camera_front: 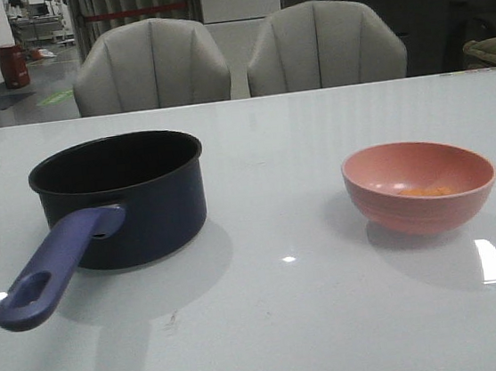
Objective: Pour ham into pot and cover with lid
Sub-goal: 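Set the glass lid down beside the saucepan and release it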
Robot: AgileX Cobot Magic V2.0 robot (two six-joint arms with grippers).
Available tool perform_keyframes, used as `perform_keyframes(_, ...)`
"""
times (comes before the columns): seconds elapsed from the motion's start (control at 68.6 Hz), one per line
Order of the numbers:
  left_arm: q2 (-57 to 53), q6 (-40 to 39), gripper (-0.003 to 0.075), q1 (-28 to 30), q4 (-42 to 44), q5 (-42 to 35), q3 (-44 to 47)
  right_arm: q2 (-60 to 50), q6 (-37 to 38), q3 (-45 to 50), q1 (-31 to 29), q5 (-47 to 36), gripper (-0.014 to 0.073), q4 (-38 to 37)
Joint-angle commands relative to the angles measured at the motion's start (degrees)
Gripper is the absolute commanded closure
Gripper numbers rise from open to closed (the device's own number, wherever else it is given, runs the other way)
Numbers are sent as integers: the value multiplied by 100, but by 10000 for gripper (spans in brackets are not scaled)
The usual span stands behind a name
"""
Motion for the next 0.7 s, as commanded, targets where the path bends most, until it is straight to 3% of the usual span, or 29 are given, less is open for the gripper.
perform_keyframes(0.0, -887, 28, 94, -154, -29, -547, 146, -118, -52, -29, -32, -483, 444, -2)
perform_keyframes(0.437, -3961, 28, 94, -620, -237, -1826, 2021, -118, -52, -29, -32, -483, 444, -2)
perform_keyframes(0.685, -6029, 28, 94, -1186, -388, -1379, 3084, -118, -52, -29, -32, -483, 444, -2)
